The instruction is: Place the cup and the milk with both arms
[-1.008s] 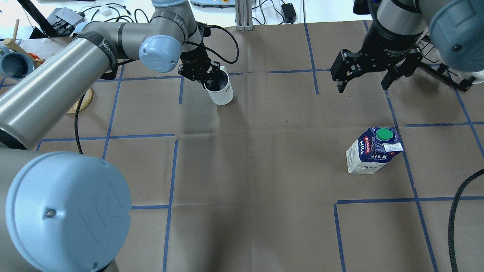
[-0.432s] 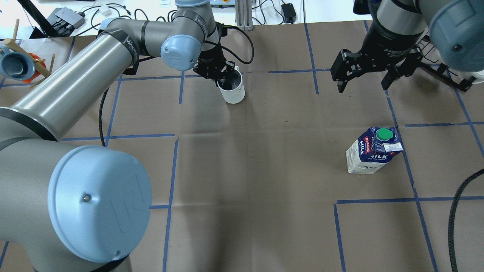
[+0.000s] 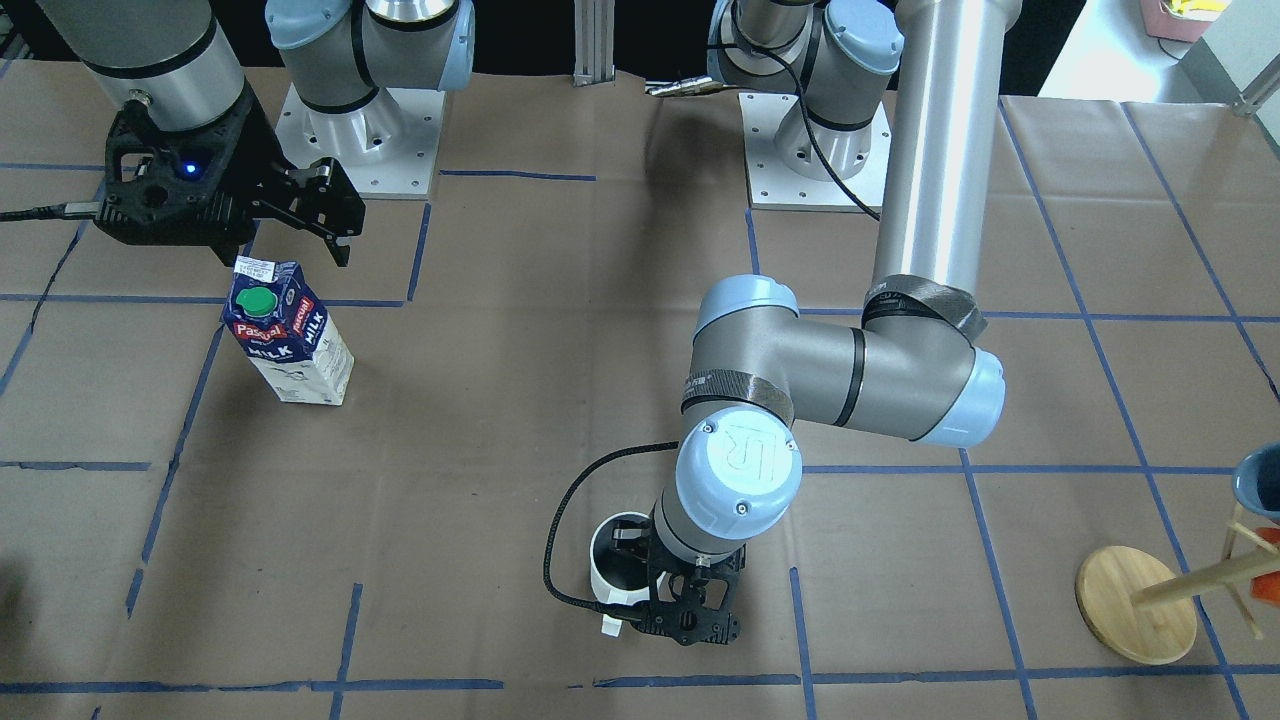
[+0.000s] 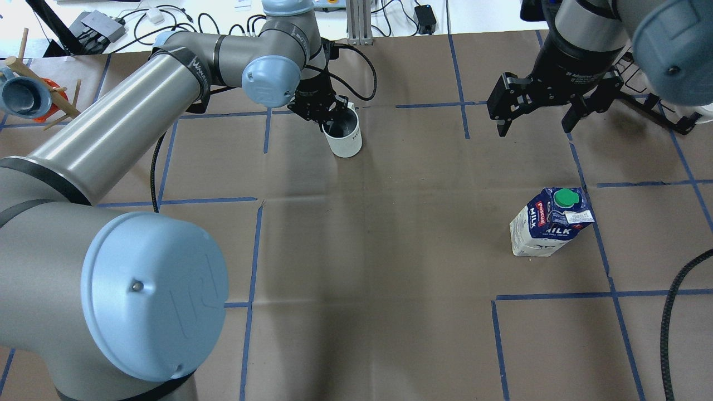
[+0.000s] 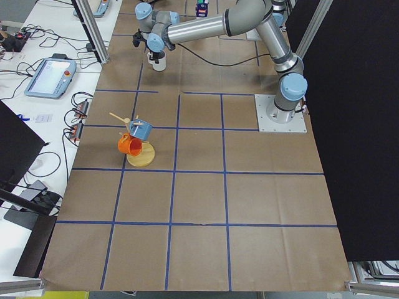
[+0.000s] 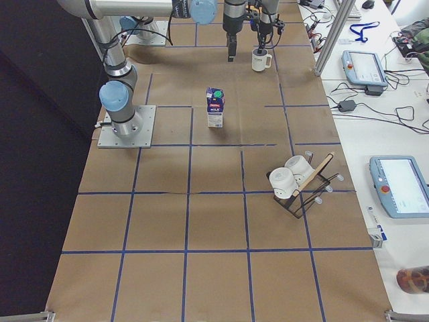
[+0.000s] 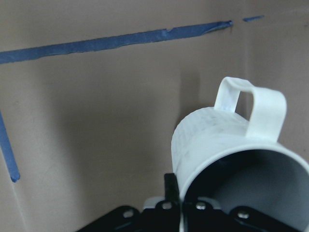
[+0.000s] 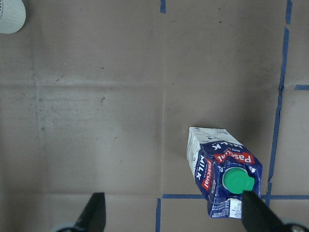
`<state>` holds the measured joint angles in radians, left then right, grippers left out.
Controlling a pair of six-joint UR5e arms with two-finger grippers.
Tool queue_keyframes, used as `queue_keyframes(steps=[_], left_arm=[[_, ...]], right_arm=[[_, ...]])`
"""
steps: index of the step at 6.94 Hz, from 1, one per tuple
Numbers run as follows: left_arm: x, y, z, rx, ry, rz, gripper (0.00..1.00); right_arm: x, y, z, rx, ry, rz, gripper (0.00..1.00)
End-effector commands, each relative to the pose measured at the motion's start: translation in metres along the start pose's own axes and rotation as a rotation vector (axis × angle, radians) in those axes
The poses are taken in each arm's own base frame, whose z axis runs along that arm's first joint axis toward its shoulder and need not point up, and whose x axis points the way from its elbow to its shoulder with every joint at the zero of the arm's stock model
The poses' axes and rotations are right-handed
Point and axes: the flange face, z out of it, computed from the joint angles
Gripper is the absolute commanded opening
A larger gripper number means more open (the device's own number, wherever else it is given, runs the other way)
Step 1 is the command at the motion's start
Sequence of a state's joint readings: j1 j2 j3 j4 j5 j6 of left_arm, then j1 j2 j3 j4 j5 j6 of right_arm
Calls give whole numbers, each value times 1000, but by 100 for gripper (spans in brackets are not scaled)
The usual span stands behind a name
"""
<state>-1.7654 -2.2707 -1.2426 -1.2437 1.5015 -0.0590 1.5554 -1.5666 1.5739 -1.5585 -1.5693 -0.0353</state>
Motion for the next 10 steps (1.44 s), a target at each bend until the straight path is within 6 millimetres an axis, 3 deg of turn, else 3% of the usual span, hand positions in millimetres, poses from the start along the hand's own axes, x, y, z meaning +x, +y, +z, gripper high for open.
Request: queue_keyframes(steps=[1,2,3,4,6,7,8,9,10], left_arm=[[1,7,-4,-23,-3,-7,100],[-3,15,-33,-48,-3,-15,100],[-11,45,-93,-43,-3,-16,100],[-24,73,-140,-43,-3,1,100],[-61,148,-213,-37,-51,24,100],[-74,200,-234,-59,-48,-4,100],[-83,239,-234,-68,-45,-30,100],[-82,271,-234,-56,-38,-33,100],[-84,282,-238,-42,-29,-47,100]], right_arm=[[0,0,0,0,0,0,100],[0,0,0,0,0,0,100],[0,0,0,0,0,0,100],[1,0,0,0,0,0,100],[13,10,4,-18,12,-58,100],[40,24,11,-15,5,-34,100],[84,38,27,-16,-7,10,100],[94,54,38,9,-7,18,100],[91,65,50,43,0,18,100]])
